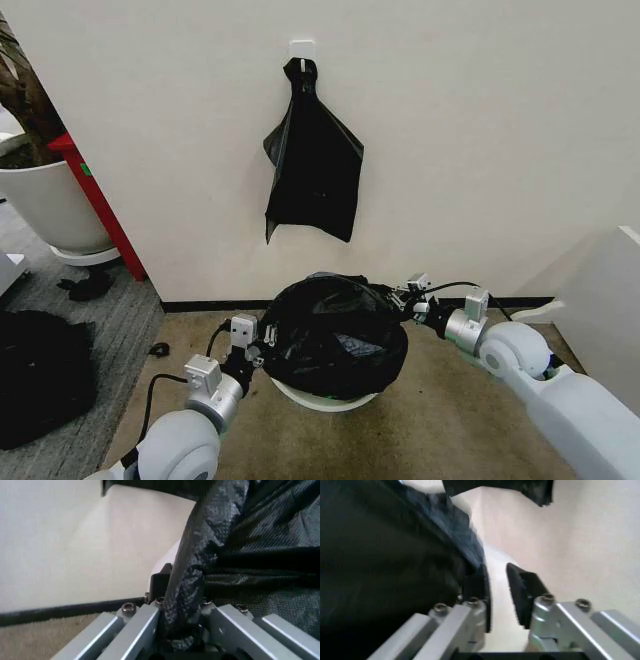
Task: Place the garbage bag over the trash bin.
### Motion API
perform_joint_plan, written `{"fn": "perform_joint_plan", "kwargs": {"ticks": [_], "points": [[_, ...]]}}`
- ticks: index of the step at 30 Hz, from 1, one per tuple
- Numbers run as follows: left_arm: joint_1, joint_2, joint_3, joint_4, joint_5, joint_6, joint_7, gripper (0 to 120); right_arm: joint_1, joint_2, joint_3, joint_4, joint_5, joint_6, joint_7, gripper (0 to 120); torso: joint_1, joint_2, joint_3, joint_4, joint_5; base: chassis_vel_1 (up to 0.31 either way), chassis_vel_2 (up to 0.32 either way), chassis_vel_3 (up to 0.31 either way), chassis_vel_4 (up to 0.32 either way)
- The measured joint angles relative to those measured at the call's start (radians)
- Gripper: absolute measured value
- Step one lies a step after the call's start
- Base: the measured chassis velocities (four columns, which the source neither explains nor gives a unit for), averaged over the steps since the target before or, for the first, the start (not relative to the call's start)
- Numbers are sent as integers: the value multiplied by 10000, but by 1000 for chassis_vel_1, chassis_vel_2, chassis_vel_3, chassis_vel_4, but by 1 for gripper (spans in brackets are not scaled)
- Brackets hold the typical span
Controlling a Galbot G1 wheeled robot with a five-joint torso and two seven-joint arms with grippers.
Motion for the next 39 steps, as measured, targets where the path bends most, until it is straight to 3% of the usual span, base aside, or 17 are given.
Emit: {"fn": "perform_joint_plan", "kwargs": {"ticks": [9,11,14,16,18,20,22,25,34,39], "points": [[-399,-458,13,598,-964,46,-756,0,-399,-333,679,960,1075,59,893,51,0,0,0,-1,-2,0,0,0,0],[-411,-480,18,611,-1027,53,-781,0,-399,-332,722,987,1153,35,963,52,0,0,0,-1,-1,0,0,0,0],[-470,-545,23,626,-1262,83,-935,0,-448,-308,923,1101,1474,-81,1311,65,0,0,0,1,0,0,0,0,0],[-540,-599,-24,628,-1523,135,-1200,0,-675,-240,1252,1494,2046,-388,2318,76,0,0,0,-1,1,0,0,0,0],[-605,-664,-28,715,-1545,129,-1567,0,-915,-47,1542,2305,2832,-1124,4247,84,0,0,0,-3,0,0,0,0,0],[-613,-683,-28,736,-1545,126,-1642,0,-968,44,1602,2631,3218,-1383,4947,88,0,0,0,-3,-1,0,0,0,0],[-648,-732,-8,776,-1544,122,-1801,0,-1005,344,1608,3623,4450,-2029,7215,95,0,0,0,1,-2,0,0,0,0],[-729,-769,35,809,-1536,119,-1912,0,-1000,769,1430,4947,6269,-2396,9549,100,0,0,0,0,-3,0,0,0,0],[-1003,-763,64,836,-1424,115,-2039,0,-1448,1491,893,6516,8684,-2459,13214,100,0,0,-1,-2,-2,0,0,0,0],[-1034,-715,126,760,-1080,72,-1923,0,-1388,1929,629,6532,9408,-2148,14072,100,0,0,0,0,-1,0,0,0,0]]}}
